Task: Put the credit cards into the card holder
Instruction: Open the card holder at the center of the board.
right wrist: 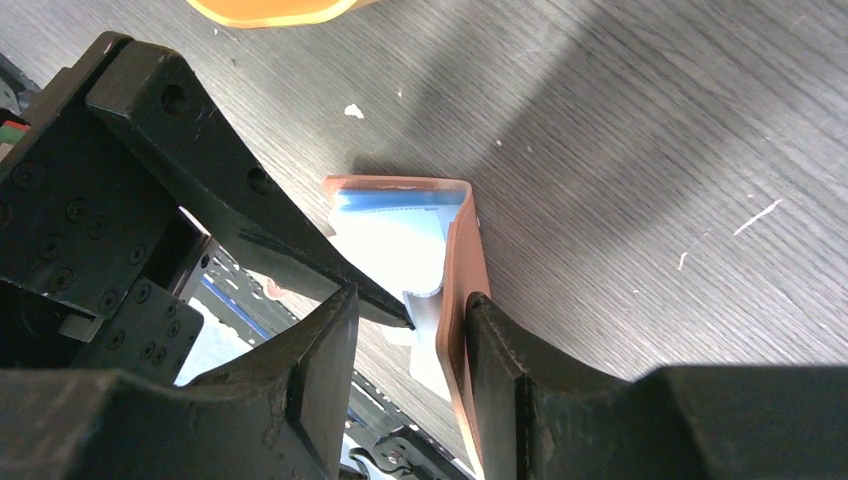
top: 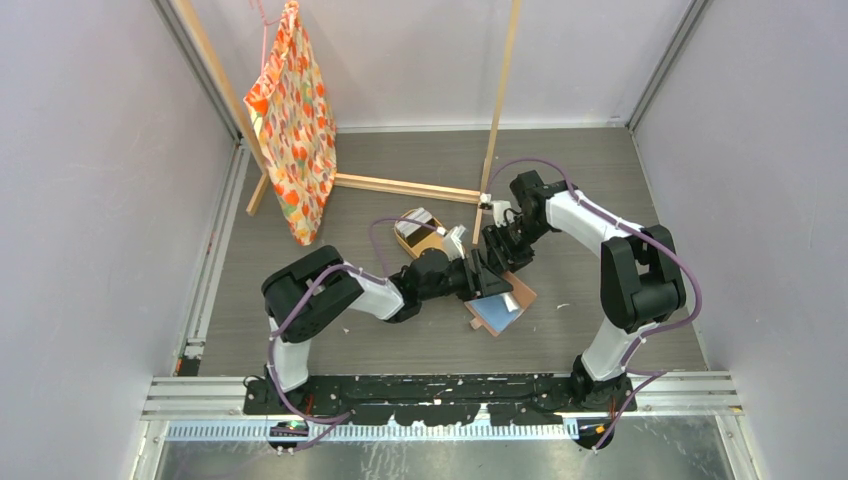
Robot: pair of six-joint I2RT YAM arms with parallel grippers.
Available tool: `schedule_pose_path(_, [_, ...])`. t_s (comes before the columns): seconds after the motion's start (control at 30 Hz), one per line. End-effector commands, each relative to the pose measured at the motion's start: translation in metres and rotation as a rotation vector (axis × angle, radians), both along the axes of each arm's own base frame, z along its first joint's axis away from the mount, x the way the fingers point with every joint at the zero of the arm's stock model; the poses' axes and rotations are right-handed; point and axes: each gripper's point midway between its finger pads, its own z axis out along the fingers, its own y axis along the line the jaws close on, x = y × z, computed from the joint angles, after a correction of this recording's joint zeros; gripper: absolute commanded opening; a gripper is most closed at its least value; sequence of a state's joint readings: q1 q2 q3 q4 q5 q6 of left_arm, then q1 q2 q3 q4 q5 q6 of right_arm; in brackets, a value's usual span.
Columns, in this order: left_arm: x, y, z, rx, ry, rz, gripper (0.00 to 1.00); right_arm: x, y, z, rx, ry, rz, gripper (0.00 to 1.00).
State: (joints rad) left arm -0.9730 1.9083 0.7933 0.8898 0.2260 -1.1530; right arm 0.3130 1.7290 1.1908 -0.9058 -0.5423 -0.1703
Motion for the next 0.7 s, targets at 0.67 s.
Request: schedule_pose_path(0.67, [0.008, -0.019, 0.065, -0.212, -0.137, -0.036, 0.73, 0.017, -0.014, -0.005, -0.113, -0.072, -0.017, 0.46])
